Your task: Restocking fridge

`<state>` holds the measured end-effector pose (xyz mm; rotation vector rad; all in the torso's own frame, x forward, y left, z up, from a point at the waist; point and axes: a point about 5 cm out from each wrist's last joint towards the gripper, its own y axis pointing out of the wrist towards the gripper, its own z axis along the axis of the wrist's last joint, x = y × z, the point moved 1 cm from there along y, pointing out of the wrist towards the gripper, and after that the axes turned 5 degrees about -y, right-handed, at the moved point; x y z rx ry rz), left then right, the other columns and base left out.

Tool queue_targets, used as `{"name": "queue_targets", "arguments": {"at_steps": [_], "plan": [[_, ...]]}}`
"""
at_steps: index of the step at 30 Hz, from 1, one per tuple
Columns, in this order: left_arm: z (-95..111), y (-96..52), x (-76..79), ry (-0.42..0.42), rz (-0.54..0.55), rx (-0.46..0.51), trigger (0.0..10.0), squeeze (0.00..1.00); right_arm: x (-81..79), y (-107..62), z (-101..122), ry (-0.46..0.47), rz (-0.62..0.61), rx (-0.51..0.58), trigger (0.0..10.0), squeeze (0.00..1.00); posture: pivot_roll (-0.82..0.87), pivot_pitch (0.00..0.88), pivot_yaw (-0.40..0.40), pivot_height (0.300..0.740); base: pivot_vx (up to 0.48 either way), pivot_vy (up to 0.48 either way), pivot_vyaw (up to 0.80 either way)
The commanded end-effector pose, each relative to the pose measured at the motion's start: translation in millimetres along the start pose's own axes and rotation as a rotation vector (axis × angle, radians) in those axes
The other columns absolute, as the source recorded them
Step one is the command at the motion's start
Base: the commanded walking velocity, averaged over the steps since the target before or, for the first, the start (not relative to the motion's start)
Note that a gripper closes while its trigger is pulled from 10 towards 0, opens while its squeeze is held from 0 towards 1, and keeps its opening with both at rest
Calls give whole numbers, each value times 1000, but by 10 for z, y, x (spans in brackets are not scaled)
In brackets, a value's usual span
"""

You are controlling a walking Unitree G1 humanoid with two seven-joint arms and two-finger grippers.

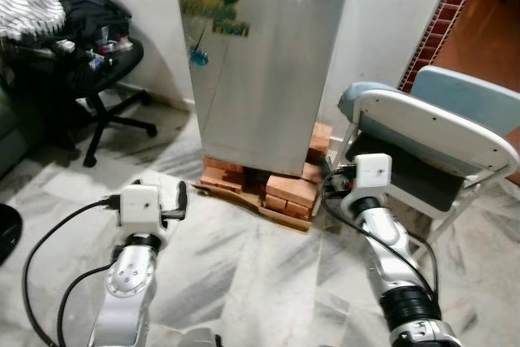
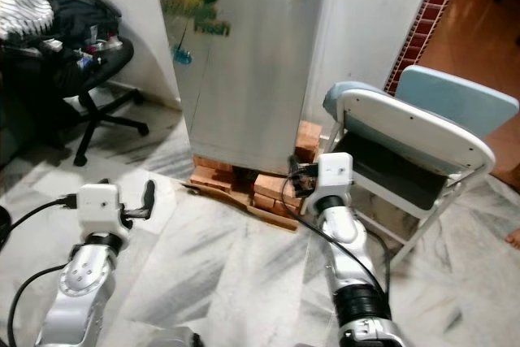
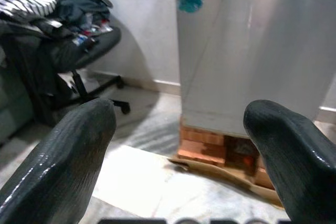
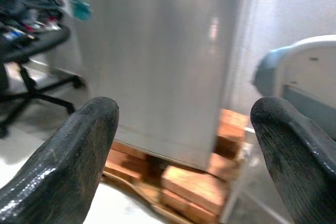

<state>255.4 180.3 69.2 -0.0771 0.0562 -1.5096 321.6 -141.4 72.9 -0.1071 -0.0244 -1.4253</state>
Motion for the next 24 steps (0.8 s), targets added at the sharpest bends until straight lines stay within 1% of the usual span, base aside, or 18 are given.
{"name": "queue_targets", "arguments": {"at_steps": [1, 10, 13, 19, 24], "plan": [[-14, 2, 62, -17, -27, -6, 10000, 0, 128, -10, -10, -11, -30, -7, 10000, 0, -17, 19, 26, 740, 0, 480, -625], [3, 21, 51, -31, -11, -2, 10000, 0, 125, 7, -6, -15, -23, -10, 10000, 0, -19, 24, 24, 740, 0, 480, -800], [0, 19, 49, -32, -11, -3, 10000, 0, 123, 9, -5, -15, -23, -9, 10000, 0, -20, 25, 25, 740, 0, 480, -460], [37, 42, 62, -18, -28, 13, 10000, 0, 138, 21, 25, -38, -27, 6, 10000, 0, -22, 27, 30, 740, 0, 480, 0], [21, 37, 55, -22, -24, 4, 10000, 0, 164, 29, 30, -42, -36, 4, 10000, 0, -22, 27, 33, 740, 0, 480, 0]]}}
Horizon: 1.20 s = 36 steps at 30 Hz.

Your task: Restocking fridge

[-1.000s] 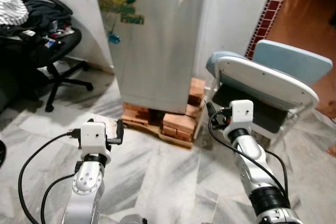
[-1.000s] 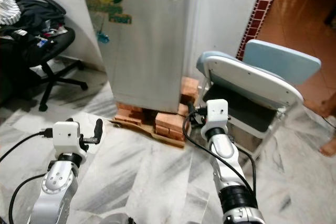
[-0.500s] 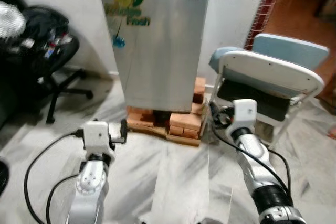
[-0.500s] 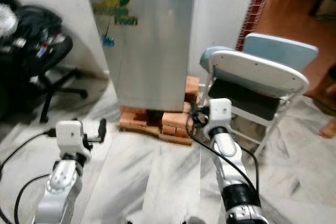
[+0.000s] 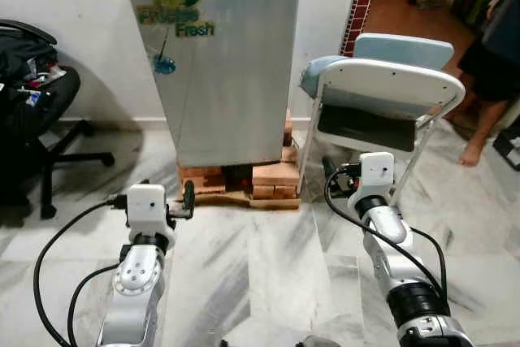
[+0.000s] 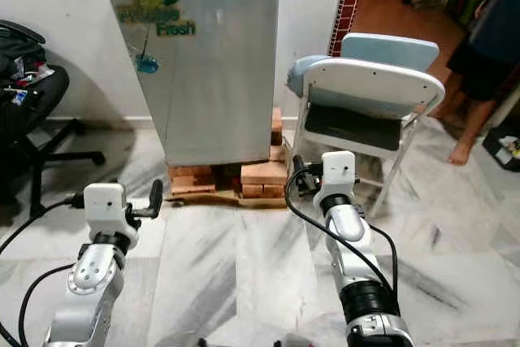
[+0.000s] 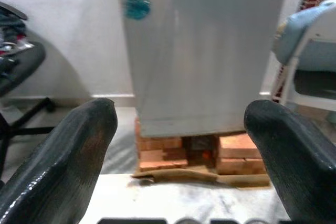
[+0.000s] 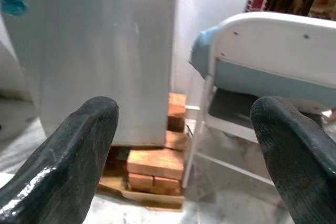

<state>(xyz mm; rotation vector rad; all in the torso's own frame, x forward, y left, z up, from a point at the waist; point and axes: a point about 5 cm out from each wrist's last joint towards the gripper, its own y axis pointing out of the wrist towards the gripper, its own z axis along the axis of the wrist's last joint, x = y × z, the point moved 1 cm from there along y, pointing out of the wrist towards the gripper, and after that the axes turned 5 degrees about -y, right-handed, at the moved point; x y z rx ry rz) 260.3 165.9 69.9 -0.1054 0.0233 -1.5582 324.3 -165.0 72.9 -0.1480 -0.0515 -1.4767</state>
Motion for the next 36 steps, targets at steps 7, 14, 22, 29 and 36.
{"name": "queue_targets", "arguments": {"at_steps": [7, 14, 22, 29, 36], "plan": [[73, 6, -93, 26, 9, 27, 10000, 0, -80, 61, 65, 6, 13, 7, 10000, 0, -7, 35, 39, 740, 0, 480, -252], [89, -7, -123, 15, 2, 31, 10000, 0, -85, 59, 73, -5, 11, 10, 10000, 0, -9, 40, 43, 740, 0, 480, -798], [92, -48, -137, 10, 8, 53, 10000, 0, -88, 16, 29, -9, 10, 2, 10000, 0, -10, 41, 46, 740, 0, 463, -800], [84, -63, -136, 5, -1, 48, 10000, 0, -93, 0, 14, -11, 8, -3, 10000, 0, -9, 42, 48, 740, 0, 418, -793], [76, -62, -151, -1, 5, 40, 10000, 0, -94, -4, 3, -13, 7, -7, 10000, 0, -8, 43, 48, 740, 104, 417, -774]]}}
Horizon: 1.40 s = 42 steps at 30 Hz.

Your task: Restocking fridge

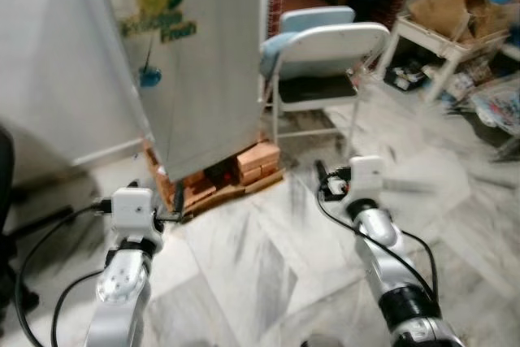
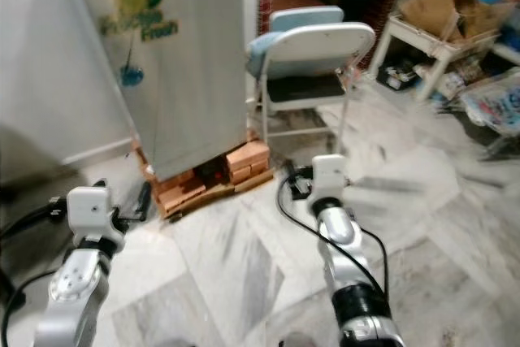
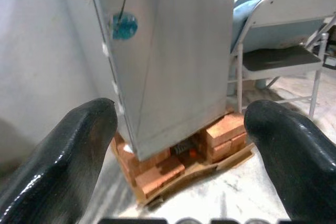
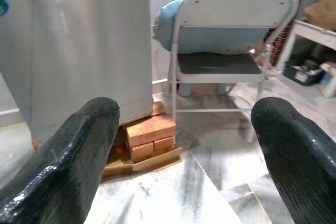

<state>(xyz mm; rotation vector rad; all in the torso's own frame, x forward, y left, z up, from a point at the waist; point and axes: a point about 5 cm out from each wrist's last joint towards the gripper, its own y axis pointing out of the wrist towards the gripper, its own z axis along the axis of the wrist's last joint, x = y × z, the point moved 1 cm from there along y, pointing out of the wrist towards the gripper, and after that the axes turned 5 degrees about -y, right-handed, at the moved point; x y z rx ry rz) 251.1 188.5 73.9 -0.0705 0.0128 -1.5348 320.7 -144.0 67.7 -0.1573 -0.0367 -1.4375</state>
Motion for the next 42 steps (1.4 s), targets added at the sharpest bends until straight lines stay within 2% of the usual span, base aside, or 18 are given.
{"name": "queue_targets", "arguments": {"at_steps": [1, 11, 16, 19, 25, 30, 34, 37, 39, 41, 42], "plan": [[31, 31, 73, -15, -17, 10, 10000, 0, 123, 4, 27, -16, -33, 6, 10000, 0, -8, 43, 48, 740, 0, 416, -725], [-2, 2, 64, -11, -18, 1, 10000, 0, 137, 11, 34, -15, -36, 7, 10000, 0, -2, 42, 48, 740, 72, 419, -56], [-96, -97, -45, 12, 6, -32, 10000, 0, 171, -17, 20, -21, -37, 13, 10000, 0, 2, 38, 50, 740, 240, 416, 0], [-221, -280, -159, 34, 33, -83, 10000, 0, 263, -150, -70, -48, -38, -6, 10000, 0, 6, 39, 48, 740, 160, 417, 0], [-330, -455, -245, 47, 62, -127, 10000, 0, 415, -342, -209, -68, -46, -43, 10000, 0, 7, 40, 46, 740, 200, 417, 0], [-360, -490, -280, 53, 72, -137, 10000, 0, 448, -440, -207, -39, -14, -13, 10000, 0, 0, 44, 38, 740, 0, 426, 0], [-326, -456, -286, 57, 78, -119, 10000, 0, 549, -449, -334, -75, -79, -113, 10000, 0, -3, 40, 34, 740, 0, 425, 0], [-296, -409, -273, 55, 74, -100, 10000, 0, 548, -431, -360, -57, -123, -156, 10000, 0, -6, 36, 33, 740, 164, 416, 0], [-286, -396, -256, 57, 65, -93, 10000, 0, 522, -426, -369, -13, -111, -161, 10000, 0, -6, 36, 33, 740, 255, 405, 0], [-281, -383, -227, 58, 54, -88, 10000, 0, 491, -429, -412, 104, -117, -204, 10000, 0, -4, 37, 32, 740, 324, 351, 0], [-279, -380, -217, 58, 51, -86, 10000, 0, 502, -426, -418, 112, -139, -209, 10000, 0, -4, 37, 32, 740, 360, 319, 0]]}}
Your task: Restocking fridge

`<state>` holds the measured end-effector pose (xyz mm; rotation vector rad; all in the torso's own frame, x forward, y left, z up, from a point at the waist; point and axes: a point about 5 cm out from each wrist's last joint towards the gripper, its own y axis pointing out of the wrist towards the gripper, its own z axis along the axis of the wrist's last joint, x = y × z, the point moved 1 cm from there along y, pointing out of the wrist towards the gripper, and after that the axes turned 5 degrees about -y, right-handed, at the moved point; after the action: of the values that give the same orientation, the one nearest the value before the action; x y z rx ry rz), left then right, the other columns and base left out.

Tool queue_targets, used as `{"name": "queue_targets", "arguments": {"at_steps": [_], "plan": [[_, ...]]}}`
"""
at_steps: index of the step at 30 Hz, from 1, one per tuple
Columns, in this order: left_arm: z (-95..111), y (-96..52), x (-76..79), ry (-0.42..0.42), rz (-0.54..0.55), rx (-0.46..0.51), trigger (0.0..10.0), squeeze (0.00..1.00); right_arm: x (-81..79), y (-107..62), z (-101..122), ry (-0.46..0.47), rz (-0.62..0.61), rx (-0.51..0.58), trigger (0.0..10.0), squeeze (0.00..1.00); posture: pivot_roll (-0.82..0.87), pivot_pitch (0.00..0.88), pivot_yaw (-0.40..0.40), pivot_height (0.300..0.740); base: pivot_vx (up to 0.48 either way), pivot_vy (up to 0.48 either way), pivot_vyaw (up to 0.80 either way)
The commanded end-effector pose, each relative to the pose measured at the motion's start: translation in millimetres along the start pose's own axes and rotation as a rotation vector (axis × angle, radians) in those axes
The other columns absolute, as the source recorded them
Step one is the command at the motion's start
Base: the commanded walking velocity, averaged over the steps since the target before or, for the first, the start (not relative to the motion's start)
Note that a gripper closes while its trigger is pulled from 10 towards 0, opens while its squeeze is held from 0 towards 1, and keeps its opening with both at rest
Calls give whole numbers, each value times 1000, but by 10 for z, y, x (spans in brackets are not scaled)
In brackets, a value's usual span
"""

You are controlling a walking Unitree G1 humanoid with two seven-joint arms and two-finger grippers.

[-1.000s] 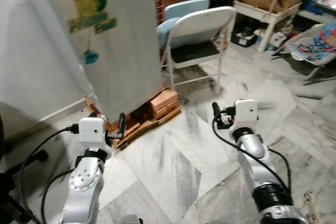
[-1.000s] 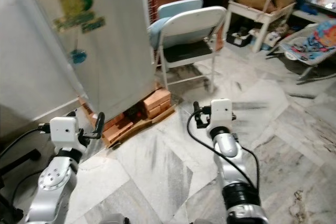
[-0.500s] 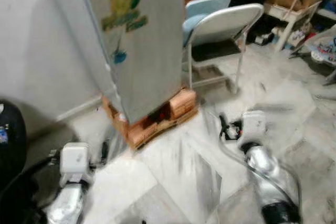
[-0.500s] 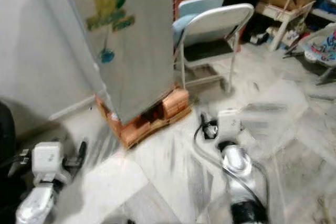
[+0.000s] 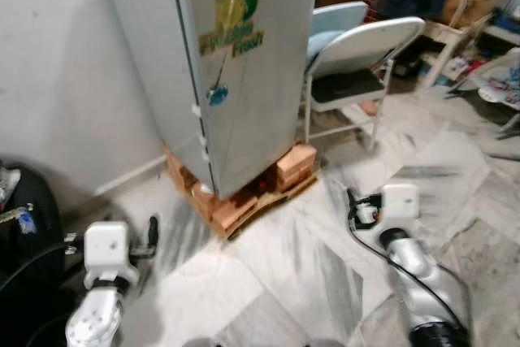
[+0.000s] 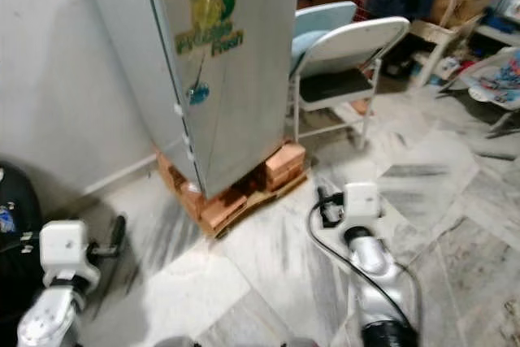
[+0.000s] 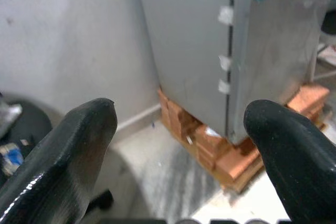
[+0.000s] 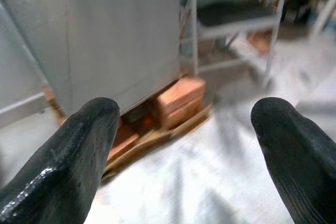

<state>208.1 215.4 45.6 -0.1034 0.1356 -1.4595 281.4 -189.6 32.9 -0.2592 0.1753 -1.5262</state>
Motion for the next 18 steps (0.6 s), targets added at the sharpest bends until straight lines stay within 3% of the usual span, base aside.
{"name": "queue_targets", "arguments": {"at_steps": [1, 3, 8, 18], "plan": [[30, 22, 93, 1, -30, 17, 10000, 0, 157, 9, 40, -7, -76, 4, 10000, 0, -4, 39, 31, 740, 405, 259, 0], [43, 36, 112, 0, -36, 24, 10000, 0, 115, 16, 77, -81, -44, 27, 10000, 0, -3, 42, 29, 740, 416, 129, 0], [58, 58, 131, -12, -36, 28, 10000, 0, 34, 24, 143, -53, 10, 54, 10000, 0, -3, 43, 27, 740, 438, 0, 0], [95, 123, 171, -26, -41, 43, 10000, 0, 69, 97, 250, -71, -7, 83, 10000, 0, 0, 44, 22, 740, 439, 0, -800]]}}
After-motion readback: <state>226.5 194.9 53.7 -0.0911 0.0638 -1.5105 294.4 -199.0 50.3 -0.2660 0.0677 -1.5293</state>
